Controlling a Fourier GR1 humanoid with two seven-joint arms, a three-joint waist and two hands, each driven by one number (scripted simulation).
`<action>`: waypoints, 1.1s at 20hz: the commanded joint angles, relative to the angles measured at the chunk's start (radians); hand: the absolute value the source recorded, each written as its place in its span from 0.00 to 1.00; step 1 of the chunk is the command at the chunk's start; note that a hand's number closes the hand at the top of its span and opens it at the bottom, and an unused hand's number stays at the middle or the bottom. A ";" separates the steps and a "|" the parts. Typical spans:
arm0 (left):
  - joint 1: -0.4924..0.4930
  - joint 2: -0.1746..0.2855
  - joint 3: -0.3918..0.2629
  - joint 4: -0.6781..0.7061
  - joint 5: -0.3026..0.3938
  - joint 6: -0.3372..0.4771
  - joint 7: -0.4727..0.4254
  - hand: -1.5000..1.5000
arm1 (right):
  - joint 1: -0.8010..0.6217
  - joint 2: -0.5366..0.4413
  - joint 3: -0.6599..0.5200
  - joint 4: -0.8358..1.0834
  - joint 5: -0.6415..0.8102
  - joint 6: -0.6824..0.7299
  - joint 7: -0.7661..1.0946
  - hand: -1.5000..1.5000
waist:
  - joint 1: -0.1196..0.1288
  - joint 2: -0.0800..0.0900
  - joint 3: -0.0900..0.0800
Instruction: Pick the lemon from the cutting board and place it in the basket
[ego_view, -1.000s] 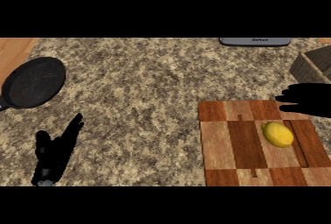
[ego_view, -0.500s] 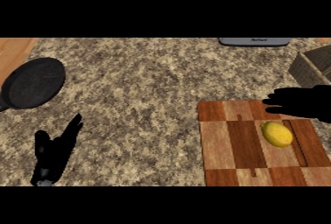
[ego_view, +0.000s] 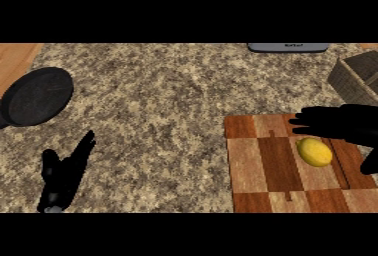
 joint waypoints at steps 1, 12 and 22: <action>0.027 -0.042 -0.028 0.049 -0.014 0.032 0.074 0.50 | -0.003 0.022 0.001 -0.013 0.014 0.045 -0.026 0.00 | -0.006 0.010 -0.016; -0.014 -0.016 0.034 0.139 0.005 -0.053 0.033 0.50 | 0.026 0.071 0.046 0.040 0.187 -0.027 0.021 0.00 | -0.017 0.012 -0.016; 0.049 -0.064 0.010 0.065 -0.048 -0.005 0.031 0.50 | 0.007 0.148 0.008 0.117 0.228 -0.007 -0.008 0.00 | -0.010 0.009 -0.016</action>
